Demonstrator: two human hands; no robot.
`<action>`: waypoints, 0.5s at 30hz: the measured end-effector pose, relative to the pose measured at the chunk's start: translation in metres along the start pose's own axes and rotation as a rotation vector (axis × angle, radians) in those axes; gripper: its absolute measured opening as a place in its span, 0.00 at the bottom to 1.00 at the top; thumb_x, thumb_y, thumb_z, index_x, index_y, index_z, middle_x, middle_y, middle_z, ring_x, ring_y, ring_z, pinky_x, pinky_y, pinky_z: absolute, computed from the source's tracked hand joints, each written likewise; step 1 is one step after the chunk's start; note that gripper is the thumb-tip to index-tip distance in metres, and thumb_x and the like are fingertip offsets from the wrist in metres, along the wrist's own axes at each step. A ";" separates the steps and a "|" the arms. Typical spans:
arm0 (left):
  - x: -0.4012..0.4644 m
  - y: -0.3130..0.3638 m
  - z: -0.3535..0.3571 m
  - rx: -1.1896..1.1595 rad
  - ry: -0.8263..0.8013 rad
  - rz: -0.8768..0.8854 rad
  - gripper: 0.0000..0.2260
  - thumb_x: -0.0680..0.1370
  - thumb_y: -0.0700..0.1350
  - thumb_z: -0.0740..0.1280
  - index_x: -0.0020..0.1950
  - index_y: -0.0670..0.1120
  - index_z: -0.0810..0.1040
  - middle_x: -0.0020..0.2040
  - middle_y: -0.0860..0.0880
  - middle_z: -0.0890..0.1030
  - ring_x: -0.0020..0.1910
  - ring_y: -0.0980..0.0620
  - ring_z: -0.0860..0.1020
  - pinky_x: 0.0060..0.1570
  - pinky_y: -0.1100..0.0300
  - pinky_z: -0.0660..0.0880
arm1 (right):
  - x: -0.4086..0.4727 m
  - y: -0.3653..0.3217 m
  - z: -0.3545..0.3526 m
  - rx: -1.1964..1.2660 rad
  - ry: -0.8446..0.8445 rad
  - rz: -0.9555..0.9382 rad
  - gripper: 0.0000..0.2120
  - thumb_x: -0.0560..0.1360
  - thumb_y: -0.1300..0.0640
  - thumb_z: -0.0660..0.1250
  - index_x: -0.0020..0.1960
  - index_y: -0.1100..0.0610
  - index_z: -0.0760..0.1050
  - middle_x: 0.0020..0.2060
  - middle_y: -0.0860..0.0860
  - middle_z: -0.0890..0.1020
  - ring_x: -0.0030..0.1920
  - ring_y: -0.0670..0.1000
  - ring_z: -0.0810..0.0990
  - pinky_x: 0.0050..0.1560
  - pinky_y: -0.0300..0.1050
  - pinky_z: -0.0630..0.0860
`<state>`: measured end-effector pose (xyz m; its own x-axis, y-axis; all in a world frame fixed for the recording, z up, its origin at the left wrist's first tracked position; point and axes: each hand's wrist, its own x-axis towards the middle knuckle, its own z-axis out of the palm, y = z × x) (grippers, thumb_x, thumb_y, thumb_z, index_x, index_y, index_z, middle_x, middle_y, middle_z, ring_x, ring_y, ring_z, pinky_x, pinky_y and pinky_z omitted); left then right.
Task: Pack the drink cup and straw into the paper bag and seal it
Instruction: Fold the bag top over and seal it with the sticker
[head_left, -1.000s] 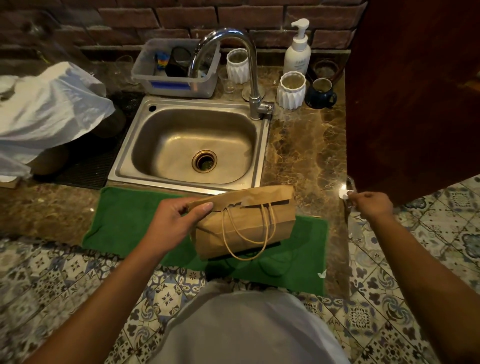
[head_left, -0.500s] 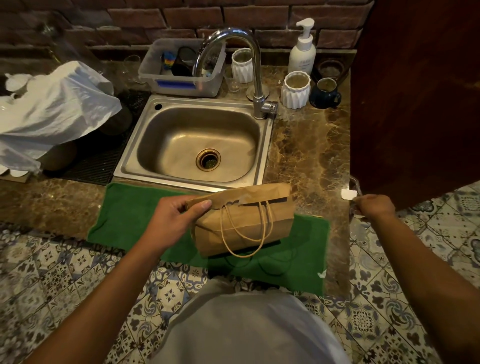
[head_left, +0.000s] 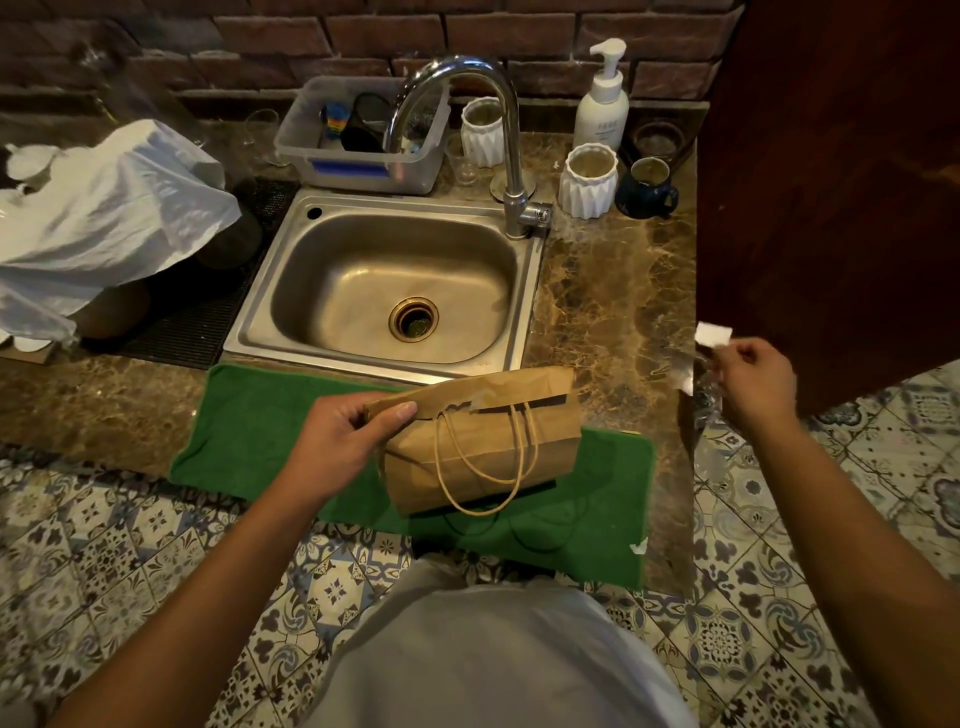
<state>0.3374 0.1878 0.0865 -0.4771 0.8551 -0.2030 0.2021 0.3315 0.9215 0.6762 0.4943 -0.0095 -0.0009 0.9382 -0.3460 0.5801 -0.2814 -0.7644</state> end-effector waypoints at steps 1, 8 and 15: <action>0.000 0.000 0.000 -0.006 -0.001 0.001 0.08 0.75 0.52 0.72 0.48 0.49 0.87 0.42 0.46 0.88 0.41 0.47 0.85 0.41 0.63 0.81 | -0.013 -0.018 0.001 0.088 -0.072 -0.036 0.16 0.81 0.50 0.67 0.66 0.55 0.76 0.58 0.57 0.84 0.47 0.51 0.82 0.46 0.46 0.77; 0.002 0.001 0.001 0.001 -0.013 0.004 0.08 0.75 0.53 0.72 0.48 0.50 0.87 0.43 0.45 0.88 0.41 0.47 0.85 0.41 0.63 0.81 | -0.144 -0.126 0.048 -0.040 -0.556 -0.715 0.34 0.71 0.41 0.75 0.74 0.40 0.67 0.61 0.36 0.81 0.62 0.39 0.80 0.60 0.44 0.79; -0.001 0.000 -0.003 -0.012 -0.042 -0.012 0.06 0.75 0.52 0.72 0.49 0.56 0.88 0.43 0.48 0.88 0.41 0.55 0.86 0.42 0.65 0.80 | -0.153 -0.133 0.074 -0.217 -0.618 -0.842 0.25 0.73 0.54 0.77 0.68 0.49 0.75 0.50 0.48 0.85 0.53 0.49 0.82 0.59 0.55 0.78</action>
<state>0.3354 0.1856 0.0875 -0.4430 0.8672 -0.2275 0.1865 0.3373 0.9227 0.5389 0.3728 0.1044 -0.8469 0.5316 -0.0139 0.3327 0.5092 -0.7938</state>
